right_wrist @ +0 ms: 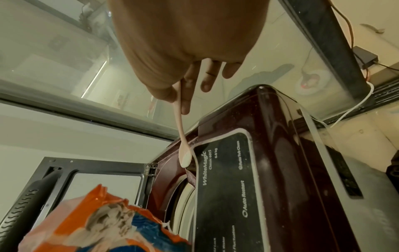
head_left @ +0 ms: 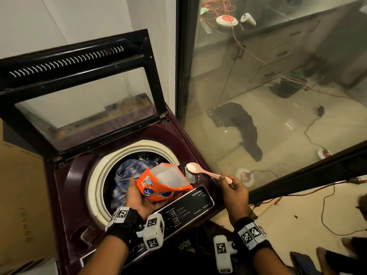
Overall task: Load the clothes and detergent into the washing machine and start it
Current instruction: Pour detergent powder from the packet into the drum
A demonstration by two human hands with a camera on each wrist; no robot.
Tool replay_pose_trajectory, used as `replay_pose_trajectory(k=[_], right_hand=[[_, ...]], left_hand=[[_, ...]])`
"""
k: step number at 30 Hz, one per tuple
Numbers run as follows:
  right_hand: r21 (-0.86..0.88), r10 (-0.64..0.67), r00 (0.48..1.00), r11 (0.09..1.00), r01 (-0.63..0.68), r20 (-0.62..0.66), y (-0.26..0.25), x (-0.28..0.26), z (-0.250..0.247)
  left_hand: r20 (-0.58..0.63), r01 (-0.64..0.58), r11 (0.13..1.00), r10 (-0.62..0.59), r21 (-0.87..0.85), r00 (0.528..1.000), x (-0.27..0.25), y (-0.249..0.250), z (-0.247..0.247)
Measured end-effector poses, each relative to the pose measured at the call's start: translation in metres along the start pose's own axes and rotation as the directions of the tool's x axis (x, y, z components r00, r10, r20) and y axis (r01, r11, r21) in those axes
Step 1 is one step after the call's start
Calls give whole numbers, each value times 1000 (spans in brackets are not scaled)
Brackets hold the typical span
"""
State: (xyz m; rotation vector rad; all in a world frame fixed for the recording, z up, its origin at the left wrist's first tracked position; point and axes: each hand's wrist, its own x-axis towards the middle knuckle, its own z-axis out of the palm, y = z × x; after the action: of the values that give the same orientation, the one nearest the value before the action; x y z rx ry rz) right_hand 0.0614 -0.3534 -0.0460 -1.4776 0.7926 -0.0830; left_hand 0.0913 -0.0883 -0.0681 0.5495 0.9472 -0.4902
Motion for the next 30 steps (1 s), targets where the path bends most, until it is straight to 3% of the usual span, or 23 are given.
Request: replay_pose_trajectory(k=[4, 7, 11, 15, 18, 30], right_hand=[[-73, -92, 995, 993, 94, 29, 4, -3, -3], [-250, -231, 971, 938, 238, 58, 12, -2, -6], [-450, -420, 885, 762, 465, 202, 11, -10, -8], [-595, -495, 811, 564, 573, 311, 4, -19, -7], [-639, -507, 773, 460, 617, 381, 9, -19, -9], [-658, -540, 693, 304, 689, 477, 13, -25, -11]], left_hand=[[31, 17, 1000, -16, -17, 999, 6, 4, -5], [29, 11, 1000, -10, -28, 1000, 4, 4, -4], [21, -12, 1000, 12, -17, 1000, 2, 3, -5], [40, -28, 1000, 29, -10, 999, 3, 2, -11], [36, -44, 999, 44, -13, 998, 2, 1, -13], [36, -54, 998, 55, -29, 998, -2, 1, -15]])
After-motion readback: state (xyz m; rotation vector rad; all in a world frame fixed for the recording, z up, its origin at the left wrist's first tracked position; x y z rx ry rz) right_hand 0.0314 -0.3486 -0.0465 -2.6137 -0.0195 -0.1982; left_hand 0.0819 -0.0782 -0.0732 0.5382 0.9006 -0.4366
